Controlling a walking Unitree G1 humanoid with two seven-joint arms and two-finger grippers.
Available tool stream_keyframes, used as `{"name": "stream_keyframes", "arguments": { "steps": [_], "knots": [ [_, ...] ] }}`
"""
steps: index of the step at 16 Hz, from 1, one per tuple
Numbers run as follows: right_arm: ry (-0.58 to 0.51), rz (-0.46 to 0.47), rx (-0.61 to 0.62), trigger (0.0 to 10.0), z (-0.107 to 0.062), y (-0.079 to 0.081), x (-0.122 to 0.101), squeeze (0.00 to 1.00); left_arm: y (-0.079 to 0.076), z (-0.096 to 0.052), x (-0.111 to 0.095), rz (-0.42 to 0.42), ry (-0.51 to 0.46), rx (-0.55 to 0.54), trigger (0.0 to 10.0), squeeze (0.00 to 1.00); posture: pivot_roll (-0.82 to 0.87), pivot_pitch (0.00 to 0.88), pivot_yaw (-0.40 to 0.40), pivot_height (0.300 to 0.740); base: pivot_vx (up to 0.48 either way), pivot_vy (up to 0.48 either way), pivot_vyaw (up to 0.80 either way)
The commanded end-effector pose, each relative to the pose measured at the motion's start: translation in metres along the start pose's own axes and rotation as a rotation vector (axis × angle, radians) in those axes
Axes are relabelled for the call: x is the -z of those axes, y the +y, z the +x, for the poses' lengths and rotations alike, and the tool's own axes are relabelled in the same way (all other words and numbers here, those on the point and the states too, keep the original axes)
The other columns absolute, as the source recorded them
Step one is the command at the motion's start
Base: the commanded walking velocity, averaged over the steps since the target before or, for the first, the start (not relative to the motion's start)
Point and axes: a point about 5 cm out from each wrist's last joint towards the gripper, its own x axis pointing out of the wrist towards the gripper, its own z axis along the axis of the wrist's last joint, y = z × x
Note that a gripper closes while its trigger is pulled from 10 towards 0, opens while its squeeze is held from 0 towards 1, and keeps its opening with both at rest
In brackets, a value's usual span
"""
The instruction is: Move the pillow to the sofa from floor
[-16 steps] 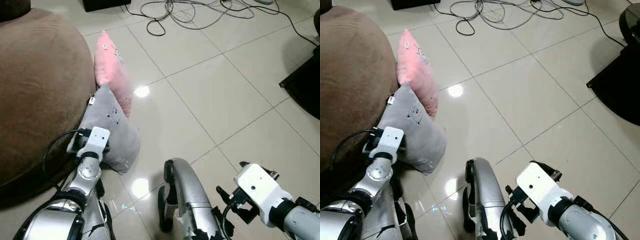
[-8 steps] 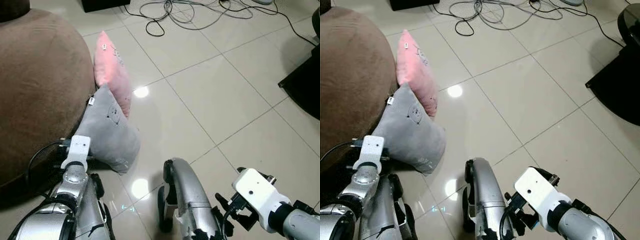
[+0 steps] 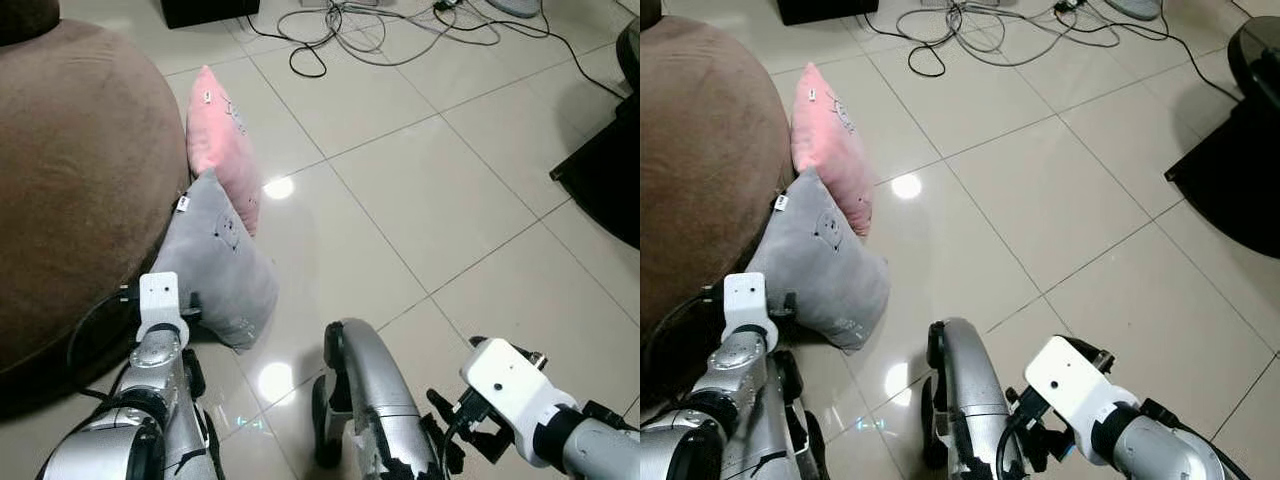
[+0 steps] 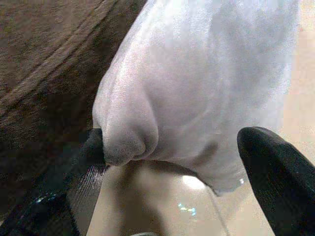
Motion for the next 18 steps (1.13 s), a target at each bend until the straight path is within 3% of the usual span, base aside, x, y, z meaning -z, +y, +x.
{"name": "stream_keyframes", "arguments": {
  "steps": [1, 3, 4, 5, 6, 7, 10, 18],
  "knots": [
    [0.001, 0.009, -0.019, 10.0, -0.0025, 0.0043, -0.0006, 0.00, -0.0101, -0.0019, 0.0036, -0.006, 0.008, 0.047, 10.0, 0.00, -0.34, 0.236, -0.193, 0.557, 0.000, 0.000, 0.00],
    [0.003, 0.008, -0.019, 10.0, -0.0028, 0.0040, 0.0001, 0.00, -0.0165, -0.0022, 0.0030, 0.045, 0.005, 0.066, 10.0, 0.00, -0.34, 0.232, -0.193, 0.557, 0.000, 0.000, 0.00],
    [0.004, 0.007, -0.019, 10.0, -0.0035, 0.0042, 0.0002, 0.00, -0.0185, -0.0028, 0.0044, 0.129, 0.006, 0.066, 10.0, 0.00, -0.34, 0.231, -0.194, 0.557, 0.000, 0.000, 0.00],
    [0.005, 0.008, -0.018, 10.0, -0.0041, 0.0045, 0.0001, 0.00, -0.0174, -0.0031, 0.0061, 0.180, 0.010, 0.058, 6.6, 0.00, -0.35, 0.229, -0.194, 0.557, 0.000, 0.000, 0.00],
    [0.006, 0.008, -0.018, 10.0, -0.0048, 0.0050, 0.0002, 0.00, -0.0159, -0.0033, 0.0071, 0.200, 0.013, 0.047, 2.4, 0.00, -0.35, 0.231, -0.193, 0.557, 0.000, 0.000, 0.00],
    [0.008, 0.010, -0.017, 10.0, -0.0050, 0.0051, 0.0006, 0.00, -0.0144, -0.0034, 0.0077, 0.219, 0.012, 0.038, 0.0, 0.00, -0.35, 0.231, -0.193, 0.557, 0.000, 0.000, 0.00],
    [0.009, 0.013, -0.015, 10.0, -0.0053, 0.0054, 0.0009, 0.00, -0.0114, -0.0036, 0.0081, 0.255, 0.003, 0.019, 0.0, 0.00, -0.35, 0.231, -0.192, 0.557, 0.000, 0.000, 0.00],
    [0.008, 0.019, -0.008, 10.0, -0.0047, 0.0063, 0.0013, 0.00, -0.0107, -0.0028, 0.0052, 0.219, -0.007, 0.017, 0.0, 0.00, -0.34, 0.230, -0.188, 0.557, 0.000, 0.000, 0.00]
  ]
}}
